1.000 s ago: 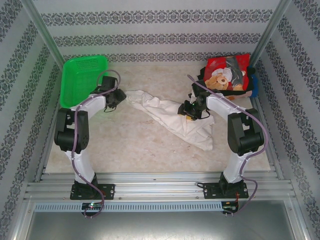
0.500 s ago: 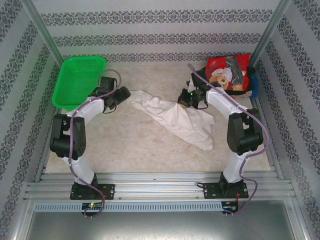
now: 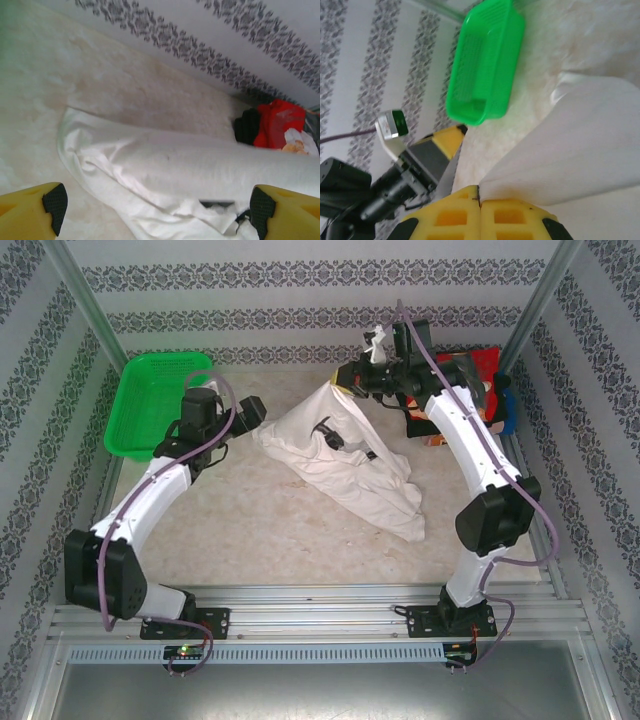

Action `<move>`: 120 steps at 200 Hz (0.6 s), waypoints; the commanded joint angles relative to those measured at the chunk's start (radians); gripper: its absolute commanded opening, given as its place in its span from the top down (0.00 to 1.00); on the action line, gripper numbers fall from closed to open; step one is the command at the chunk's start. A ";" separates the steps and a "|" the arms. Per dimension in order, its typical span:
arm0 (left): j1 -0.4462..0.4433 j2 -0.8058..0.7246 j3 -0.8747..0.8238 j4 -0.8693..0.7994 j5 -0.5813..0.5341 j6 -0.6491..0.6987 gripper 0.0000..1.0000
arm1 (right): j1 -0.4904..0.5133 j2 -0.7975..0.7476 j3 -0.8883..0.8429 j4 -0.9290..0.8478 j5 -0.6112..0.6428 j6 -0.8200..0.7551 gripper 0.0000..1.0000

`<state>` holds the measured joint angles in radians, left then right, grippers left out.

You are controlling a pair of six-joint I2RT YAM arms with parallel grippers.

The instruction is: Fold and stack the t-shirts

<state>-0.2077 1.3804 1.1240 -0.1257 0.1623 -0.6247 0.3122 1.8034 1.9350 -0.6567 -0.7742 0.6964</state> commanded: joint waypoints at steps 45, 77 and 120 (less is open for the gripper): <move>0.007 -0.132 -0.101 -0.021 -0.120 0.054 0.04 | 0.097 -0.101 -0.211 -0.106 -0.112 -0.107 1.00; 0.008 -0.174 -0.129 -0.060 -0.182 0.046 0.03 | 0.206 -0.022 -0.342 0.145 -0.103 0.057 1.00; 0.004 -0.199 -0.154 -0.080 -0.163 0.050 0.03 | 0.277 0.075 -0.309 0.076 -0.133 0.041 0.55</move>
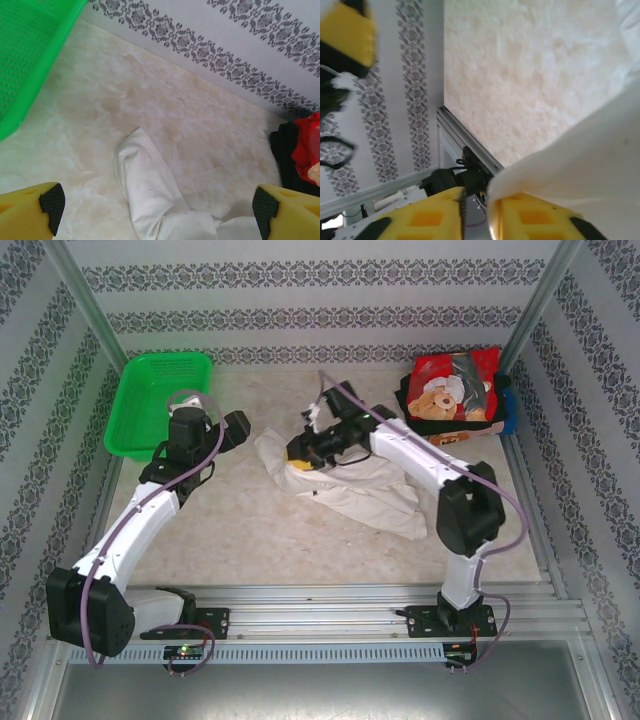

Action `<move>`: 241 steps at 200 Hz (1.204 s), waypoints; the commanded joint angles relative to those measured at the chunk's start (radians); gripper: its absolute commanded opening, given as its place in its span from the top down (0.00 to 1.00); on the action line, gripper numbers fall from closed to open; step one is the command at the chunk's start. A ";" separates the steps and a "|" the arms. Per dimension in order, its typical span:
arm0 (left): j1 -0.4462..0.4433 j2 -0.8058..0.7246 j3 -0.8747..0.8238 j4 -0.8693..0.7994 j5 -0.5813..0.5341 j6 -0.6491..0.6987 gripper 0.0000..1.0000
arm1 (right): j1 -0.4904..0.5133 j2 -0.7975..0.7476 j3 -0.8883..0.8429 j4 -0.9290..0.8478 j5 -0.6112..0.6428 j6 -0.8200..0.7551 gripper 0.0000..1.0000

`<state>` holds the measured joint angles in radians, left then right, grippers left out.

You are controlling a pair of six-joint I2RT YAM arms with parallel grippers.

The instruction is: Fold and stack the t-shirts

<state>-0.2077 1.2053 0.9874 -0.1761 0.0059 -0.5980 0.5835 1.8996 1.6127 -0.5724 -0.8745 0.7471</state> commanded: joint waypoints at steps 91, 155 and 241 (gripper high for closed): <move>-0.171 0.223 0.074 -0.150 0.183 0.046 0.01 | -0.321 -0.350 -0.267 -0.377 0.221 -0.334 0.31; -0.267 0.437 0.211 -0.431 0.288 0.058 0.18 | -0.366 -0.468 -0.503 -0.203 0.294 -0.348 0.23; -0.274 0.440 0.094 -0.498 0.285 0.186 0.25 | -0.373 -0.777 -0.645 -0.011 0.344 -0.341 0.02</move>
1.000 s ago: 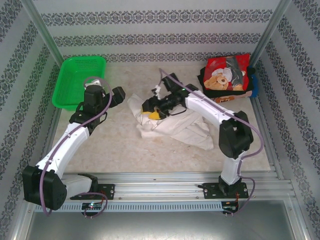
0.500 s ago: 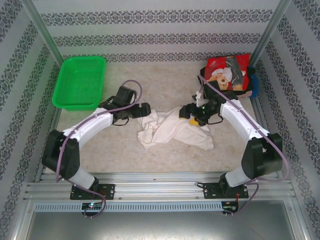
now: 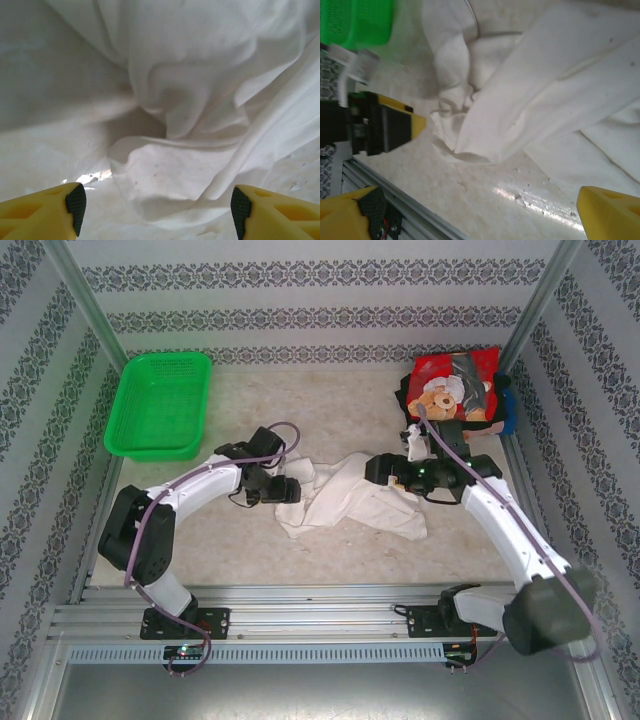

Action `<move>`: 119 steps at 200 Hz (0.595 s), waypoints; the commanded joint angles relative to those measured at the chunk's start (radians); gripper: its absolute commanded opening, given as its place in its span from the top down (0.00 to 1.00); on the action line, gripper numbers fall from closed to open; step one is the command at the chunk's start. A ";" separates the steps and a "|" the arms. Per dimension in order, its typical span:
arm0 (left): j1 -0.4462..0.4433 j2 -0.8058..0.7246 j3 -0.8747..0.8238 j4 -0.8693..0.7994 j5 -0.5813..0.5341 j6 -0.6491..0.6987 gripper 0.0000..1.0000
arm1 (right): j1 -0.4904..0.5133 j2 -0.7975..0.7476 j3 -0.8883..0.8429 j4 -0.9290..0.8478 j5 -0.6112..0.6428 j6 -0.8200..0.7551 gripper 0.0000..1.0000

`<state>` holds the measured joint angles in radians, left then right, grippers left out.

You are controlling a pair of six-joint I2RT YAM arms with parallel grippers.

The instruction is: Fold and stack the t-shirts

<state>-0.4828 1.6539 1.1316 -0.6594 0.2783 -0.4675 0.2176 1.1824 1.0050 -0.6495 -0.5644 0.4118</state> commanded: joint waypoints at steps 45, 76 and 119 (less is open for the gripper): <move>0.024 0.043 -0.060 0.086 0.043 0.067 0.38 | -0.006 -0.068 -0.056 0.052 0.017 0.002 0.02; 0.037 0.092 -0.048 0.120 0.046 0.092 0.43 | -0.005 -0.078 -0.073 0.062 0.011 0.013 0.02; 0.049 0.134 -0.027 0.125 0.032 0.103 0.59 | -0.005 -0.086 -0.092 0.056 0.024 0.009 0.02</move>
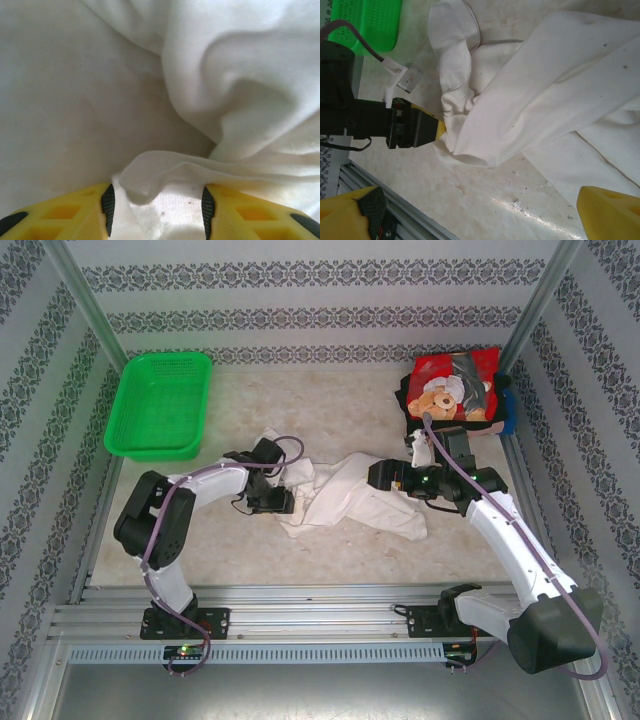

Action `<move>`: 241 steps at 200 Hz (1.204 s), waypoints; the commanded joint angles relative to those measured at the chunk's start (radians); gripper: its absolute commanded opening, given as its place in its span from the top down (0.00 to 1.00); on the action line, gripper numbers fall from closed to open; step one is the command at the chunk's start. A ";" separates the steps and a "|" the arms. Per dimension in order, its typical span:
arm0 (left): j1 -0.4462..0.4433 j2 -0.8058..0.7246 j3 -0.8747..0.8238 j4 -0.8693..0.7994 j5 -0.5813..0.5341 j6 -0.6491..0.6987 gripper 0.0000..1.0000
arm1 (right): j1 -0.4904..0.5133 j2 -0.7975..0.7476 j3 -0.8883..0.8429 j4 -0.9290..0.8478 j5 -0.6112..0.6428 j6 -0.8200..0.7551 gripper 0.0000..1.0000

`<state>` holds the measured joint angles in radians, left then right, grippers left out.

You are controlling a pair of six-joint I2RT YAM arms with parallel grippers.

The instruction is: Fold and stack the t-shirts

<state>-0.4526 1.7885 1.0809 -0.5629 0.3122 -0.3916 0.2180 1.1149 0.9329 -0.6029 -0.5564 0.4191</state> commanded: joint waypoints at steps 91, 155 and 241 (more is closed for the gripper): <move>0.026 -0.271 0.106 -0.058 -0.045 -0.021 1.00 | -0.073 0.058 -0.066 -0.060 0.127 0.033 0.02; 0.071 -0.492 0.140 -0.099 -0.143 -0.085 1.00 | -0.170 0.233 -0.058 0.030 0.129 0.117 0.02; 0.096 -0.639 0.085 -0.040 -0.239 -0.139 1.00 | -0.200 0.480 0.034 0.278 0.043 0.271 0.11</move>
<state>-0.3706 1.1751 1.1805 -0.6201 0.1146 -0.5064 0.0277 1.5490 0.9211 -0.4244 -0.4721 0.6250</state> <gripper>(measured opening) 0.052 0.899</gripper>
